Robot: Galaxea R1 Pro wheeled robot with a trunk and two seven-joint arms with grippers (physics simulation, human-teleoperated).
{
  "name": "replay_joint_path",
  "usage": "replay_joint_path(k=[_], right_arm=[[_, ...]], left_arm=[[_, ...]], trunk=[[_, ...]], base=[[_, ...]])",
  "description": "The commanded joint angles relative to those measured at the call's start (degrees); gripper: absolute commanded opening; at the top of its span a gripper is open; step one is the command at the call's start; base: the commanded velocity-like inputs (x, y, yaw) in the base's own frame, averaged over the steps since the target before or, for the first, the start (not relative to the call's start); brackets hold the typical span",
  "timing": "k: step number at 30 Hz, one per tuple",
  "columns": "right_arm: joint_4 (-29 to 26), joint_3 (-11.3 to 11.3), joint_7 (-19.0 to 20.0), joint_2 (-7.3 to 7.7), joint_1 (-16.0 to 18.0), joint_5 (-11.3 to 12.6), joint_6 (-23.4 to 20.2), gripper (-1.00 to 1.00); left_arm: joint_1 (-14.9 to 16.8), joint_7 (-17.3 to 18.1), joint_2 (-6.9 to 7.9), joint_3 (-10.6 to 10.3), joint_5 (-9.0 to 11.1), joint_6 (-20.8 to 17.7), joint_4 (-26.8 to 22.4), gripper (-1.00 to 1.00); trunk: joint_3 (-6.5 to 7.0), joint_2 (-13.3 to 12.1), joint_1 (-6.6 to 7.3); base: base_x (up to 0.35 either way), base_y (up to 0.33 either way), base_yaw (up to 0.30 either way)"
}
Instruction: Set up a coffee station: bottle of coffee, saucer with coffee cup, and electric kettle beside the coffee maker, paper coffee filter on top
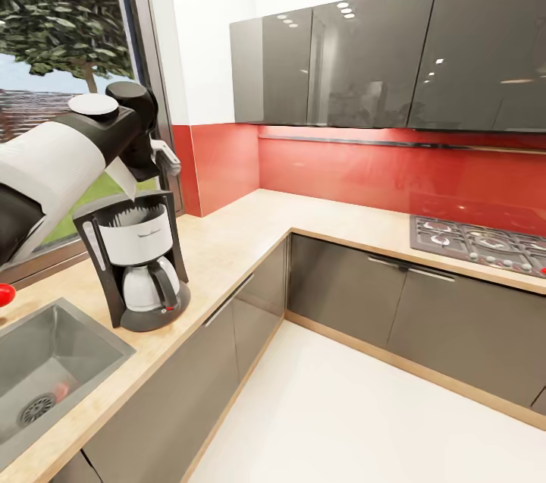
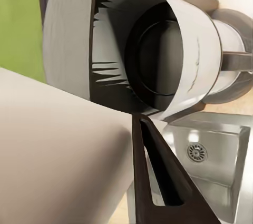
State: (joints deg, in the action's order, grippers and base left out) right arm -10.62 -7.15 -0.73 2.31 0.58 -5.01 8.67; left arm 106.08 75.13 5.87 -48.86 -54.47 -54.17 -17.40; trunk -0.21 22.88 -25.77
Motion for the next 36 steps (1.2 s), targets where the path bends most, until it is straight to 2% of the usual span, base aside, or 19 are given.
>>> replay_joint_path(k=[1,11,27,32,36], right_arm=[[0.1,-0.4,-0.1,-0.03,0.0,-0.5,0.2,1.00],[0.1,-0.4,-0.1,-0.03,0.0,-0.5,0.2,1.00],[0.0,-0.4,-0.1,-0.03,0.0,-0.5,0.2,1.00],[0.0,-0.4,-0.1,0.05,0.0,-0.5,0.2,1.00],[0.0,-0.5,-0.1,0.06,0.0,-0.5,0.2,1.00]], left_arm=[[-0.1,0.6,0.03,0.1,-0.6,-0.5,-0.2,-1.00],[-1.7,-3.3,-0.06,0.2,-0.6,-0.6,-0.3,-1.00],[-1.8,-3.6,0.18,0.2,-0.7,-0.6,0.1,-1.00],[-4.2,-6.2,0.19,0.2,-0.7,-0.6,-0.1,-1.00],[-4.8,-7.2,0.19,0.3,-0.4,-0.6,0.0,-1.00]], trunk=[[-0.02,0.0,-0.02],[-0.02,0.0,-0.02],[-0.02,0.0,-0.02],[-0.02,0.0,-0.02],[-0.02,0.0,-0.02]], base=[[0.000,0.000,0.000],[0.126,0.000,0.000],[0.009,0.000,0.000],[0.000,0.000,0.000],[0.000,0.000,0.000]])
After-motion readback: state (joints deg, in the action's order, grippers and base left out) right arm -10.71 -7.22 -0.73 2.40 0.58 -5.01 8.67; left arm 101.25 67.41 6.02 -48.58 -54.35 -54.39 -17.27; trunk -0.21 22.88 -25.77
